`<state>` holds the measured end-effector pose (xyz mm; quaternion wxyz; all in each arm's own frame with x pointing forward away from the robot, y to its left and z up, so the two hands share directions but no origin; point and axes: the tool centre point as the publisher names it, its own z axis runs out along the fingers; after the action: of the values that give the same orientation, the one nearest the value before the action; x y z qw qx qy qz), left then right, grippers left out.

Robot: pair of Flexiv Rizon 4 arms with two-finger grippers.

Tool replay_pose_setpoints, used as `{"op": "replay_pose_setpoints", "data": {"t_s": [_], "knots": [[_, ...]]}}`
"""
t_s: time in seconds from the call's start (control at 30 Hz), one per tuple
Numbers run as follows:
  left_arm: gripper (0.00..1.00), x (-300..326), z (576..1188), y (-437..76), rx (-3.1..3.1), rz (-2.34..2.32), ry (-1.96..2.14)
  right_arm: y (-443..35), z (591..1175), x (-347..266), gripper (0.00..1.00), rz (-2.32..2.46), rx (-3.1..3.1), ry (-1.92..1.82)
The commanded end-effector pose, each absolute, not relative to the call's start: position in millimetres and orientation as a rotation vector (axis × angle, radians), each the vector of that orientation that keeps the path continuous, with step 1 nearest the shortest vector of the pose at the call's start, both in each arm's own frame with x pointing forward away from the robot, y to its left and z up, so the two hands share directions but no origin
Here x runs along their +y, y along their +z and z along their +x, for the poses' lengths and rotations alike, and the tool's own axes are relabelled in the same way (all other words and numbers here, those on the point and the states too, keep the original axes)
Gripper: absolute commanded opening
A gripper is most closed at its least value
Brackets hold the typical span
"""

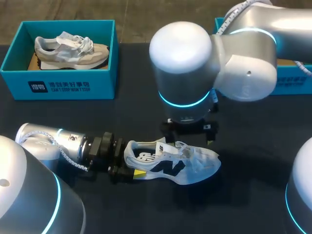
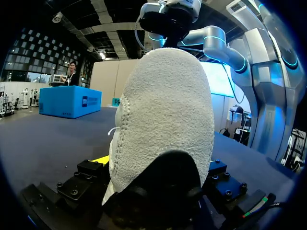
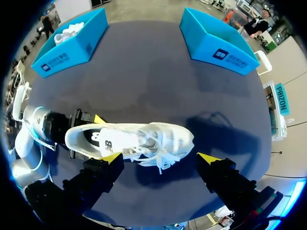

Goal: Take the shoe out of the shoebox, open the shoe tongue, remove and reinsert the insole, then place the shoe into the shoebox

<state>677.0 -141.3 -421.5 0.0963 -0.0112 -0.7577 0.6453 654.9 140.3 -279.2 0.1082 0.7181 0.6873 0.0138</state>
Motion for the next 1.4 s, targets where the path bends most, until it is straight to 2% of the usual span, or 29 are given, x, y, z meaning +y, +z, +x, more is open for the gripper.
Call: {"op": "replay_pose_setpoints", "data": {"t_s": [0.03,0.5,1.4], "knots": [[0.00,-141,677,-422,-2.247,-0.031,1.909,-287,645,158,1.00,2.107,1.883,-0.053],[0.00,-141,677,-422,-2.247,-0.031,1.909,-301,648,195,1.00,2.147,1.724,-0.169],[0.00,-141,677,-422,-2.247,-0.031,1.909,-330,666,207,1.00,2.134,1.677,-0.228]]}}
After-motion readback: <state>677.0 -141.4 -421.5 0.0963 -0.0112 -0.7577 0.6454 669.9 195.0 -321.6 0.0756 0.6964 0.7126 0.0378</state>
